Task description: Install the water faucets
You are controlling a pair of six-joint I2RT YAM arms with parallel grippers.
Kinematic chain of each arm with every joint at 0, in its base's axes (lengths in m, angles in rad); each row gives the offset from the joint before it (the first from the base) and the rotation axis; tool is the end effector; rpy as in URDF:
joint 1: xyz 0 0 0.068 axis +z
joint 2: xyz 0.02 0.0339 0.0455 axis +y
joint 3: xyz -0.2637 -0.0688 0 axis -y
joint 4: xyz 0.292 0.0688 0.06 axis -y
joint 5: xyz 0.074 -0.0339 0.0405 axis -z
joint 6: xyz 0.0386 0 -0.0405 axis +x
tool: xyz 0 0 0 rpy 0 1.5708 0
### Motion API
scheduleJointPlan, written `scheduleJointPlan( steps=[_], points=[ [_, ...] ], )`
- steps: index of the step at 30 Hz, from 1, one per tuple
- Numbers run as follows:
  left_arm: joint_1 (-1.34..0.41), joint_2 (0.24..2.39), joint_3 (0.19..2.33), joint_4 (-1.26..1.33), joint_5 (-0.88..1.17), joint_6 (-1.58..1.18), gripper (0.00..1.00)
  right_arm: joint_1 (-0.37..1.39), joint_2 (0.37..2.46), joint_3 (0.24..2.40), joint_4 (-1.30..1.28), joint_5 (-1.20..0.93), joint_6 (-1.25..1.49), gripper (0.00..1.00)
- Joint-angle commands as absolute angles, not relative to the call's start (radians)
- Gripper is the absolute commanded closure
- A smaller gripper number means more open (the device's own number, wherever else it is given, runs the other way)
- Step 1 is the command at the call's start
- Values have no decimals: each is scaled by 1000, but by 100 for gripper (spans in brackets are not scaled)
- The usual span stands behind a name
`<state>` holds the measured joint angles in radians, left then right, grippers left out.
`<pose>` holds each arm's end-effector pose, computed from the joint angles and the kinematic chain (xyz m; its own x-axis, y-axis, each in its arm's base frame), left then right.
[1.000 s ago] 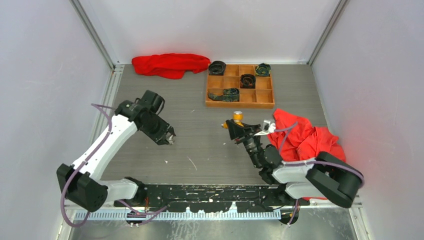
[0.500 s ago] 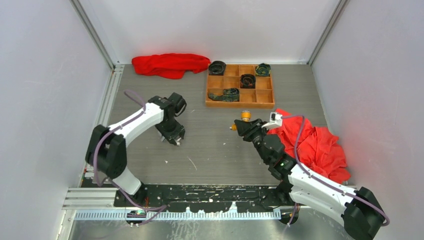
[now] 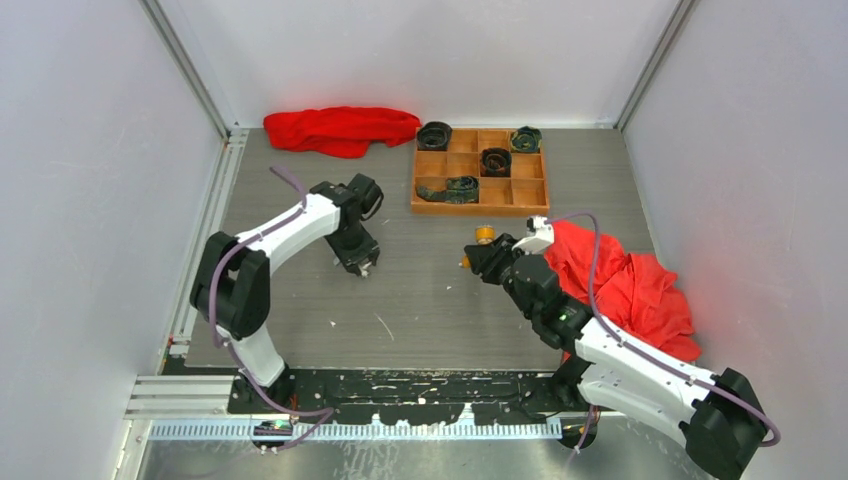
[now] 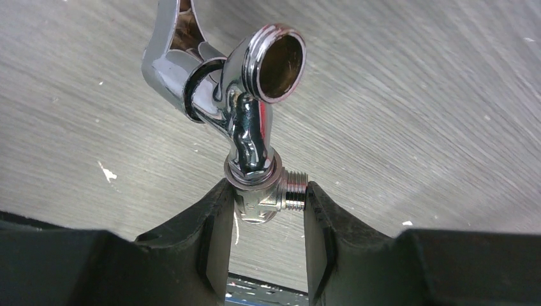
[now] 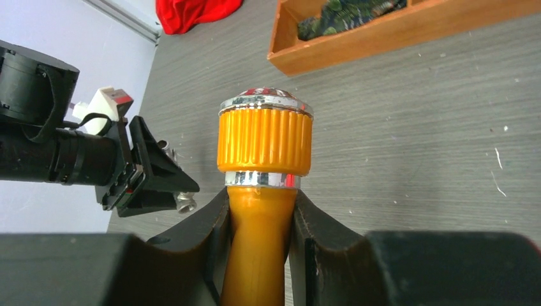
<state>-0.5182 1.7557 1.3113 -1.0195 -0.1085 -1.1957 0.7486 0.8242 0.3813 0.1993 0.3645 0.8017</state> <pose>0.3234 -0.1796 0.1896 -0.7653 -0.6285 -0.1393 -0.6270 0.7767 -0.0598 0.1832 0.1514 0.2096 -0.3977 0.5469 -0.7367 -0.1390 0.7578 0.6375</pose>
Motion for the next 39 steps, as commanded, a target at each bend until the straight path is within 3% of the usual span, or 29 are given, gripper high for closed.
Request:
scheduleJointPlan(
  steps=[1,5,23,24,25,26,39],
  points=[
    [-520,1624,1290,-871,-83,-1087,100,725,840,500,151,326,738,100],
    [-520,1598,1232,-776,-27,-1056,100,697,875,530,137,262,758,100],
    [-522,1658,1275,-858,-39,-903,99,695,844,505,138,280,753,100],
    [-522,1650,1268,-837,-18,-874,92,696,849,506,143,277,754,100],
    [-523,1636,1261,-831,-18,-866,18,696,854,506,148,274,754,100],
    [-523,1622,1251,-831,-32,-868,2,695,860,508,152,271,754,100],
    [-537,1428,1207,-733,9,-784,0,696,906,590,133,144,695,100]
  ],
)
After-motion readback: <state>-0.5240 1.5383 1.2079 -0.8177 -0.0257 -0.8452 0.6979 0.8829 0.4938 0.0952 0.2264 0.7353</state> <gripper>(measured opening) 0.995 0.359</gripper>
